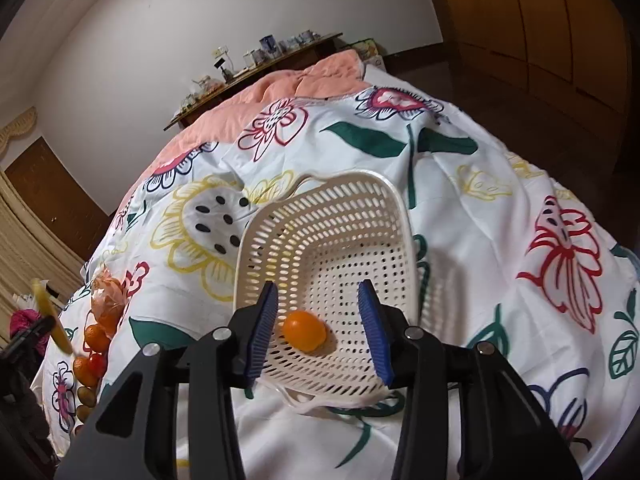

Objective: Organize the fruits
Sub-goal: 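Carry the orange with the right gripper into the white basket while the left gripper grasps the banana, then release the orange in the basket with the right gripper while the left gripper lifts the banana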

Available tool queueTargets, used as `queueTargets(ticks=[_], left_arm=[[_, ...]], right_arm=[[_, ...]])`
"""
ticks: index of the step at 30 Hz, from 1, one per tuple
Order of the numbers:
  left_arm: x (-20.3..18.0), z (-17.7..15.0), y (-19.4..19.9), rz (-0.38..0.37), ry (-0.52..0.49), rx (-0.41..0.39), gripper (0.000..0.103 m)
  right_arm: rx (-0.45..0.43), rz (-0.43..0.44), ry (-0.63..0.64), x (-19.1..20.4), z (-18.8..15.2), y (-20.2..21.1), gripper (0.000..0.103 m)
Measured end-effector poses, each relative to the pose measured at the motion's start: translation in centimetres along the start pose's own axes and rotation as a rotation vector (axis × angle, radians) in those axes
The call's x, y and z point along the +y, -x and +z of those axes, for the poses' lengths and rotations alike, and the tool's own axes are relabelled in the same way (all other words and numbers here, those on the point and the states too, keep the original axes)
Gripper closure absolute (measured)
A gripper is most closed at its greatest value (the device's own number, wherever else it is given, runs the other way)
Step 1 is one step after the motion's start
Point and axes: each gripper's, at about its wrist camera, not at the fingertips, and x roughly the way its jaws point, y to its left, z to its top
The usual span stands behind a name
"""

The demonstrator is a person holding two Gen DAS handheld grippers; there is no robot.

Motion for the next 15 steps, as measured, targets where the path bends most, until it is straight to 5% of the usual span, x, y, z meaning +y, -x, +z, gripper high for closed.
queueTargets(ticks=[15], left_arm=[[-9.3,5.0,3.1,-0.101,-0.153,-0.109,0.078]], right_arm=[[-0.055,-0.007,-0.041,-3.0,-0.8,1.5,0.057]])
